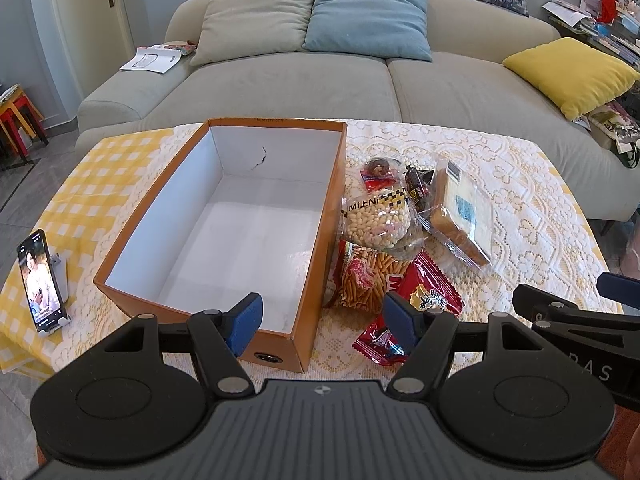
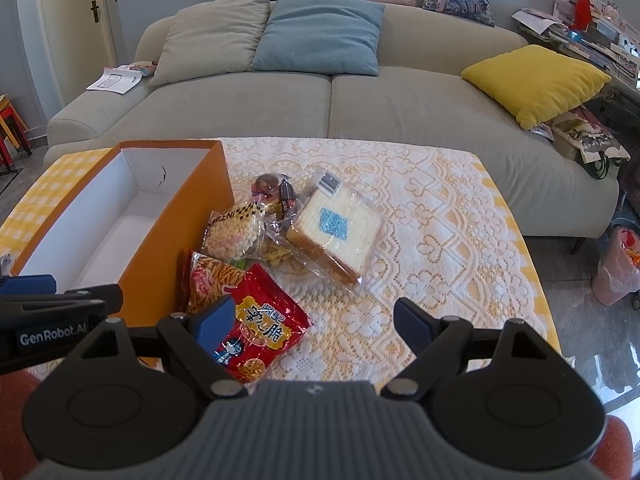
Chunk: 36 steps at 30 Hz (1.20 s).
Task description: Organize snacks
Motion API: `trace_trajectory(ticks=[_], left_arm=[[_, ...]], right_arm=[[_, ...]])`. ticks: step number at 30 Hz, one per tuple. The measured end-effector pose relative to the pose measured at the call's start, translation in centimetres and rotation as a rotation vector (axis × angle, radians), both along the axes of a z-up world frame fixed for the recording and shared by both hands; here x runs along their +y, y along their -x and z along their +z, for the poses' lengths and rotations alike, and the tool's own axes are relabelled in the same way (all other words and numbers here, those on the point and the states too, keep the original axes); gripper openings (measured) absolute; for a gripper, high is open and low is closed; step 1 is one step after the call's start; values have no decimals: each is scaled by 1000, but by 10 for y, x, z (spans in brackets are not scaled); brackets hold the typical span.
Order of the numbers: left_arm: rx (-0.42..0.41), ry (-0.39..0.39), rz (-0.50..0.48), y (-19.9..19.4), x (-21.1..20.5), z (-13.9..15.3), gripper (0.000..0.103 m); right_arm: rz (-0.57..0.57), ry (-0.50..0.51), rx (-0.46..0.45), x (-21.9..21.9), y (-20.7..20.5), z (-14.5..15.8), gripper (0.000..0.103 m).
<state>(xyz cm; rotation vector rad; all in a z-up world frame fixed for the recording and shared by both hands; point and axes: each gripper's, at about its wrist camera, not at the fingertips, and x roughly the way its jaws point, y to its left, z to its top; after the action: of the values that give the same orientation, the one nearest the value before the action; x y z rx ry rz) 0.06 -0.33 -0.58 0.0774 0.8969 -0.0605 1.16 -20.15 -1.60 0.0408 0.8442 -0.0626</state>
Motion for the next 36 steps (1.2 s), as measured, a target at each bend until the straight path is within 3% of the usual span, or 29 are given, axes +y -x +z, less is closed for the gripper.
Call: trace_trajectory(ticks=[24, 36], left_arm=[[11, 3, -3, 1, 0, -4, 81], [44, -6, -66, -11, -13, -12, 81]], right_arm=[[1, -5, 6, 0, 1, -2, 84], [17, -29, 35, -17, -11, -16, 84]])
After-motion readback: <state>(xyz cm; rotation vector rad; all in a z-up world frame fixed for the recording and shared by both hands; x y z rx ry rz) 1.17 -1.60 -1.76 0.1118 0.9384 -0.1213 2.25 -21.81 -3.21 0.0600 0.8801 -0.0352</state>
